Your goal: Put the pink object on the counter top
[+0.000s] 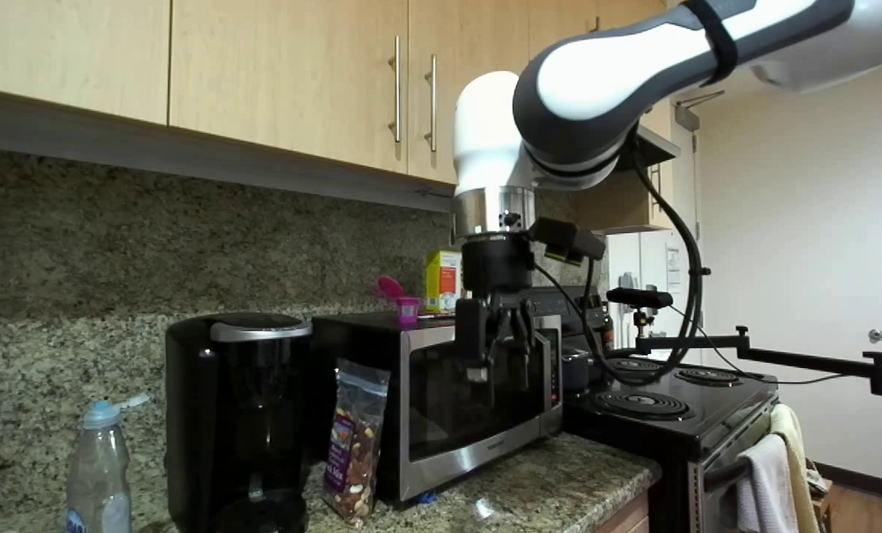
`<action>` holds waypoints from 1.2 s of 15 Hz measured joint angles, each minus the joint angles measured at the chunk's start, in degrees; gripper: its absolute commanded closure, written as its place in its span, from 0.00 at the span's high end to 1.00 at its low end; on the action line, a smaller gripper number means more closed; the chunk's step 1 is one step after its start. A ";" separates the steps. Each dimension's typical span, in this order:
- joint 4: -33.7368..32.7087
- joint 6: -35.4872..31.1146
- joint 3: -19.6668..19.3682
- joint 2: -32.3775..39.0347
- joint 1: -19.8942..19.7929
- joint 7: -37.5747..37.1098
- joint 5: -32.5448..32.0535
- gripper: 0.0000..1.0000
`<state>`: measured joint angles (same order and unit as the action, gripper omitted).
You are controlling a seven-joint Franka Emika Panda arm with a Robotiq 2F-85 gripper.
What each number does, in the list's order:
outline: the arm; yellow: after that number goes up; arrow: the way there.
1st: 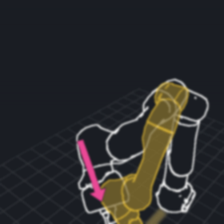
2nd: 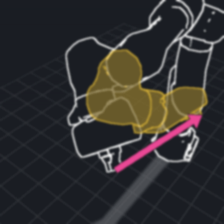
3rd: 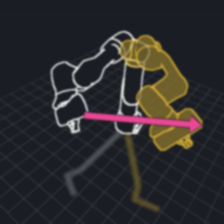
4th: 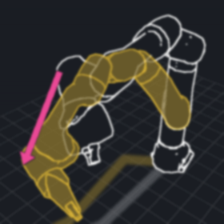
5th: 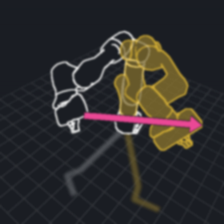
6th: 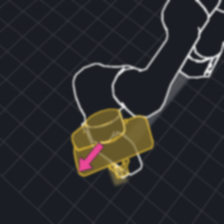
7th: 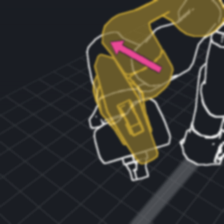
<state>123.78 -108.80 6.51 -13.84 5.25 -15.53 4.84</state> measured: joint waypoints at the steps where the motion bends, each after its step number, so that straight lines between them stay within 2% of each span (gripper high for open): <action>1: -1.33 0.33 -1.12 -0.11 -0.23 0.00 0.52 1.00; 5: -8.65 4.68 -5.42 -0.24 -2.53 -0.22 4.22 1.00; 9: -16.23 9.77 -8.13 0.45 -5.00 -1.98 6.16 1.00; 14: -17.30 10.18 -8.29 1.34 -5.13 -2.46 6.30 1.00; 18: -17.29 9.13 -8.83 1.47 -6.04 -9.84 11.60 1.00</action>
<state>106.49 -99.67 -2.32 -12.37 -0.79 -25.37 16.44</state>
